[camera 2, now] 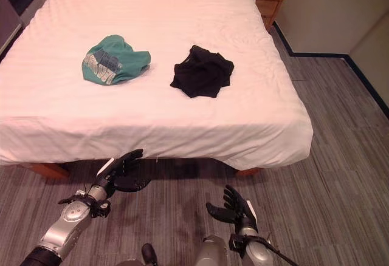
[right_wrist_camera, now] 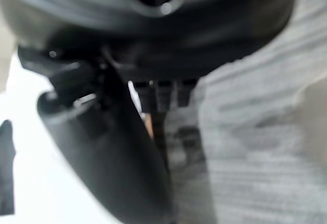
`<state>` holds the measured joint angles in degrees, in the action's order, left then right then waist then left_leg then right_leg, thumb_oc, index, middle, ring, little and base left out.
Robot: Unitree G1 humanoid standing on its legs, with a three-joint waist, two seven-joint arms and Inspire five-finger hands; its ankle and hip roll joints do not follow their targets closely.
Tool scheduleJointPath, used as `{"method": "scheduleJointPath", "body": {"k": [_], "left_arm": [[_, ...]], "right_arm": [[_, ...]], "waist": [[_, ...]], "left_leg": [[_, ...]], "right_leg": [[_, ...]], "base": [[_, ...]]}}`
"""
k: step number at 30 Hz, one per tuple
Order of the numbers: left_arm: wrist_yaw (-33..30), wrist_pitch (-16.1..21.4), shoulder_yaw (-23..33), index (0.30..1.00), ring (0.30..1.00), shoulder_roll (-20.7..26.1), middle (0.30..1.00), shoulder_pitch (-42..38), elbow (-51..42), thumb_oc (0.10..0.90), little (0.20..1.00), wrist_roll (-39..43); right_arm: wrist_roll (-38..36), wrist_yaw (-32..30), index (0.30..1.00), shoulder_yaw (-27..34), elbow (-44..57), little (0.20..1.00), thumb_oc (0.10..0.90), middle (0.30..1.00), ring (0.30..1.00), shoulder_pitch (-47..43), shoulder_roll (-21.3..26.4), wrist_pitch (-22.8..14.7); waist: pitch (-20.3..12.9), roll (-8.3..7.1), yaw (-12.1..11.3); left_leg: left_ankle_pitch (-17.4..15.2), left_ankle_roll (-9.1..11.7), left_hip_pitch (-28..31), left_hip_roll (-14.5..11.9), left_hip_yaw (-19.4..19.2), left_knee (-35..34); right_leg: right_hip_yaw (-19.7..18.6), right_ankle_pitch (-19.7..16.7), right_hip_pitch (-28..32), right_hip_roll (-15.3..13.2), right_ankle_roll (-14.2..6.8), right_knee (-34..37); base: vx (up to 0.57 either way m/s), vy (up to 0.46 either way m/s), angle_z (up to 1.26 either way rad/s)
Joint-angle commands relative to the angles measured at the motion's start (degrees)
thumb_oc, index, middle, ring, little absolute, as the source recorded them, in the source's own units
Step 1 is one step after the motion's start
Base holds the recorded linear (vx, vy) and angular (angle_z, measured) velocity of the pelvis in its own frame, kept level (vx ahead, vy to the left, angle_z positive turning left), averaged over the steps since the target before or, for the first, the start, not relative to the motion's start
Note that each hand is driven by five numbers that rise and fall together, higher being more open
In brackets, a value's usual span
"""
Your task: Pick up bed clothes into laundry basket.
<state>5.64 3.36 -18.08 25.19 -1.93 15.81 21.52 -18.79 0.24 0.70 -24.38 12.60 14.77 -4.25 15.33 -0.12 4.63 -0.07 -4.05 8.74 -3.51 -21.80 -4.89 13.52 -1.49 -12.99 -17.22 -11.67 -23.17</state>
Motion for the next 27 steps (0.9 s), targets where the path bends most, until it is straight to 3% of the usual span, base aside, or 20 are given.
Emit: {"method": "scheduleJointPath", "body": {"k": [1, 2, 3, 4, 7, 15, 16, 18, 19, 20, 21, 24, 25, 27], "left_arm": [[1.3, 5.1, 1.3, 0.900, 0.900, -1.1, 0.900, -2.8, -3.1, 0.800, 0.900, -1.9], [1.3, 5.1, 1.2, 0.900, 0.900, -1.1, 0.900, -2.8, -3.0, 0.800, 0.900, -1.9], [2.0, 5.2, 1.3, 0.900, 0.900, -2.5, 0.900, -2.7, -1.4, 0.800, 0.900, -0.9], [2.1, 5.1, 1.7, 0.900, 0.900, -2.9, 0.900, -2.5, -1.4, 0.800, 0.900, 0.7], [3.7, 4.4, 2.9, 0.900, 0.900, -3.8, 0.900, -1.3, -0.7, 0.800, 0.900, 5.8], [7.9, 3.1, 6.4, 0.900, 0.900, -0.9, 0.900, 4.3, -3.7, 0.800, 0.900, 8.2], [10.7, 2.1, 7.6, 0.900, 0.900, 0.8, 0.900, 8.0, -5.4, 0.800, 0.900, 11.3], [13.5, 0.8, 8.5, 0.900, 0.900, 2.7, 0.900, 12.2, -5.6, 0.800, 0.900, 13.7], [15.3, 0.4, 8.8, 0.900, 0.900, 4.9, 0.900, 15.3, -5.5, 0.800, 0.900, 14.1], [15.4, 0.3, 8.9, 0.900, 0.900, 4.9, 0.900, 15.5, -5.6, 0.800, 0.900, 14.2], [16.8, -0.3, 8.9, 0.900, 0.900, 6.7, 0.900, 17.3, -5.2, 0.800, 0.900, 15.8], [17.5, -0.7, 7.9, 0.900, 0.900, 7.5, 0.900, 18.0, -5.7, 0.800, 0.900, 17.2], [17.8, -0.7, 5.7, 0.900, 0.900, 8.5, 0.900, 17.6, -6.7, 0.800, 0.900, 18.2], [17.8, -0.6, 4.6, 0.900, 0.900, 8.7, 0.900, 17.2, -6.9, 0.800, 0.900, 18.3]], "right_arm": [[1.2, -1.2, 0.900, 3.4, 3.9, 0.900, 0.800, 0.900, 0.900, -2.9, 1.9, -4.2], [1.2, -1.2, 0.900, 3.4, 3.9, 0.900, 0.800, 0.900, 0.900, -2.9, 1.9, -4.2], [2.1, -5.0, 0.900, 6.5, 2.2, 0.900, 0.800, 0.900, 0.900, -4.7, 3.1, -5.2], [2.0, -6.5, 0.900, 8.2, 1.9, 0.900, 0.800, 0.900, 0.900, -5.6, 4.0, -5.6], [3.1, -9.5, 0.900, 12.8, 3.1, 0.900, 0.800, 0.900, 0.900, -6.5, 6.2, -6.3], [11.5, -14.2, 0.900, 24.8, 8.3, 0.900, 0.800, 0.900, 0.900, -5.7, 16.3, -7.0], [13.1, -14.5, 0.900, 29.4, 10.9, 0.900, 0.800, 0.900, 0.900, -5.2, 21.2, -7.2], [12.4, -14.6, 0.900, 33.0, 12.9, 0.900, 0.800, 0.900, 0.900, -6.1, 26.1, -7.7], [11.7, -14.5, 0.900, 34.8, 11.6, 0.900, 0.800, 0.900, 0.900, -7.3, 31.6, -8.2], [11.6, -14.4, 0.900, 34.6, 11.3, 0.900, 0.800, 0.900, 0.900, -7.5, 31.9, -8.4], [10.3, -12.6, 0.900, 35.0, 10.2, 0.900, 0.800, 0.900, 0.900, -8.6, 37.8, -8.8], [7.6, -11.2, 0.900, 33.5, 7.3, 0.900, 0.800, 0.900, 0.900, -11.1, 42.2, -9.7], [5.7, -9.9, 0.900, 30.5, 3.8, 0.900, 0.800, 0.900, 0.900, -15.1, 47.1, -9.8], [4.8, -9.3, 0.900, 27.2, 0.8, 0.900, 0.800, 0.900, 0.900, -18.6, 49.8, -10.0]], "waist": [[-3.3, -2.68, 0.9], [-3.3, -2.66, 0.9], [-5.6, -3.48, -0.6], [-6.1, -3.20, -0.7], [-7.3, -2.69, -0.9], [-8.0, -2.39, -1.1], [-7.8, -2.50, -1.1], [-7.8, -2.66, -1.3], [-7.8, -2.96, -1.8], [-7.9, -2.92, -1.8], [-7.9, -3.39, -2.2], [-7.9, -3.83, -2.8], [-7.9, -4.57, -4.0], [-7.9, -4.77, -4.1]], "left_leg": [[-0.6, 5.3, -0.9, 0.2, 3.1, 0.9], [-0.6, 5.3, -0.9, 0.1, 3.1, 0.9], [-0.8, 5.9, -0.7, 0.3, 3.2, 1.2], [-0.6, 6.1, -0.9, 0.2, 3.3, 1.2], [0.3, 6.5, -1.4, -0.3, 4.0, 0.4], [0.1, 6.9, -1.0, -0.7, 5.5, -0.1], [0.1, 6.9, -1.2, -0.6, 5.8, -0.1], [-0.3, 6.9, -1.3, -0.5, 6.0, -0.1], [-0.1, 6.8, -1.7, -0.3, 6.2, -0.1], [-0.1, 6.8, -1.8, -0.3, 6.1, -0.1], [0.0, 6.8, -2.0, -0.2, 6.0, -0.1], [0.1, 6.9, -2.3, -0.1, 6.1, -0.1], [0.2, 7.1, -2.6, -0.1, 6.4, -0.1], [0.4, 7.2, -2.8, -0.1, 6.4, -0.1]], "right_leg": [[-0.5, -6.0, 6.8, 2.7, -0.1, 14.4], [-0.5, -6.0, 6.8, 2.7, -0.1, 14.4], [2.1, -7.2, 12.6, 3.4, -0.6, 21.7], [2.2, -7.1, 13.5, 4.0, -0.5, 23.1], [2.0, -5.8, 14.8, 5.1, 0.2, 25.7], [2.8, -5.7, 16.8, 5.9, 0.3, 27.5], [2.4, -5.9, 16.6, 6.0, 0.3, 27.3], [2.1, -5.9, 16.4, 6.2, 0.1, 27.2], [1.9, -6.4, 15.8, 6.1, 0.0, 27.2], [1.8, -6.4, 15.7, 6.1, -0.1, 27.2], [1.6, -6.7, 15.3, 6.1, -0.2, 27.1], [1.7, -6.9, 15.0, 6.1, -0.3, 26.9], [2.1, -6.9, 15.1, 6.1, -0.4, 26.9], [2.2, -7.1, 14.9, 6.1, -0.4, 26.9]], "base": [[0.09, -0.101, 0.29], [0.26, -0.240, 0.35], [0.20, -0.160, 0.20], [0.21, -0.175, 0.06], [0.06, -0.031, 0.01], [0.04, -0.002, 0.10], [0.00, 0.011, 0.04], [0.01, 0.011, 0.02], [0.00, 0.000, 0.00], [-0.03, 0.025, 0.01], [0.00, 0.000, 0.00], [-0.01, -0.005, -0.03], [-0.01, -0.010, -0.04], [0.00, 0.000, 0.00]]}}
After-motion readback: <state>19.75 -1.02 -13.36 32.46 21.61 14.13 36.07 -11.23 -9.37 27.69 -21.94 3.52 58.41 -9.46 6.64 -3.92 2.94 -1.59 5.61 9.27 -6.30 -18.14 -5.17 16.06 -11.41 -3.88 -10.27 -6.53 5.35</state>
